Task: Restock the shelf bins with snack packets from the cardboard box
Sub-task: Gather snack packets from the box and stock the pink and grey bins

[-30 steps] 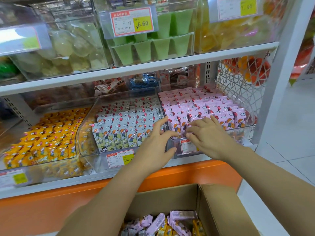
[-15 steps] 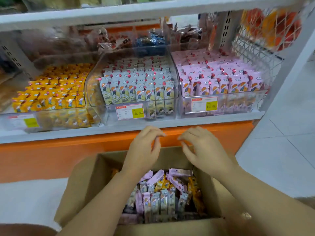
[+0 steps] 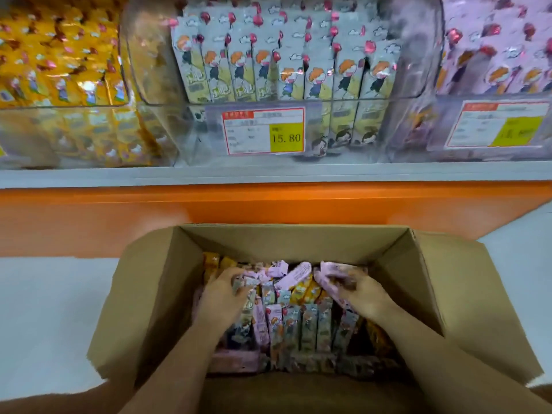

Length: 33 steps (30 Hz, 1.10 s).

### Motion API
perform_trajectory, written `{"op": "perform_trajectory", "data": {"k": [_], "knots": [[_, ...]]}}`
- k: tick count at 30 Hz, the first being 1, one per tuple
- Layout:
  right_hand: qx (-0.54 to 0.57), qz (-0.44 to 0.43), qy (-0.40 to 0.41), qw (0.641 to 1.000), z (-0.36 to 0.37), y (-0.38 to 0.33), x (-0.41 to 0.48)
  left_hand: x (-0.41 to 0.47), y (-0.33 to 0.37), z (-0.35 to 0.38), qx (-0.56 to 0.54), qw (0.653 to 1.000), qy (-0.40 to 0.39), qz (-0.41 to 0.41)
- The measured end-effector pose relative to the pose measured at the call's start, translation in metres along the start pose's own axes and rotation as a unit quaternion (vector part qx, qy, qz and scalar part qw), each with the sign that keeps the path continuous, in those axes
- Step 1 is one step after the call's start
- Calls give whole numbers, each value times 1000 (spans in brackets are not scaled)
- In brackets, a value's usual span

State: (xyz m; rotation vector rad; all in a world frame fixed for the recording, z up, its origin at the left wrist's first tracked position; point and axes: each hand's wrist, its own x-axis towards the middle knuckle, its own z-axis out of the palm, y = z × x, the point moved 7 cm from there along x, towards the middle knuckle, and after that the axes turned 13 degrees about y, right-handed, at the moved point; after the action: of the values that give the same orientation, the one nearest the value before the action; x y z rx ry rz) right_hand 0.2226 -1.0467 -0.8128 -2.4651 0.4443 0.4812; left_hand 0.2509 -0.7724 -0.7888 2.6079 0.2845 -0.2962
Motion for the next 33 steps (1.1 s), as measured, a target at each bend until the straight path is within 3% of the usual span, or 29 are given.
{"op": "perform_trajectory", "data": {"k": [4,7,14,19,27,33], "knots": [[28,56,-33,997,44,27,17,3,-13,20,33,997,-54,-40],[-8,49,-19,999,53,30,22,6,-9,22,91,994,-36,-42],[20,43,33,998,43,19,19,16,35,46,155,982,6,104],[89,17,134,987,16,13,11,21,55,93,118,979,-118,119],[171,34,104,979,22,12,7,25,58,119,143,975,-139,103],[196,64,104,973,19,17,8,14,66,125,89,974,-166,125]]}}
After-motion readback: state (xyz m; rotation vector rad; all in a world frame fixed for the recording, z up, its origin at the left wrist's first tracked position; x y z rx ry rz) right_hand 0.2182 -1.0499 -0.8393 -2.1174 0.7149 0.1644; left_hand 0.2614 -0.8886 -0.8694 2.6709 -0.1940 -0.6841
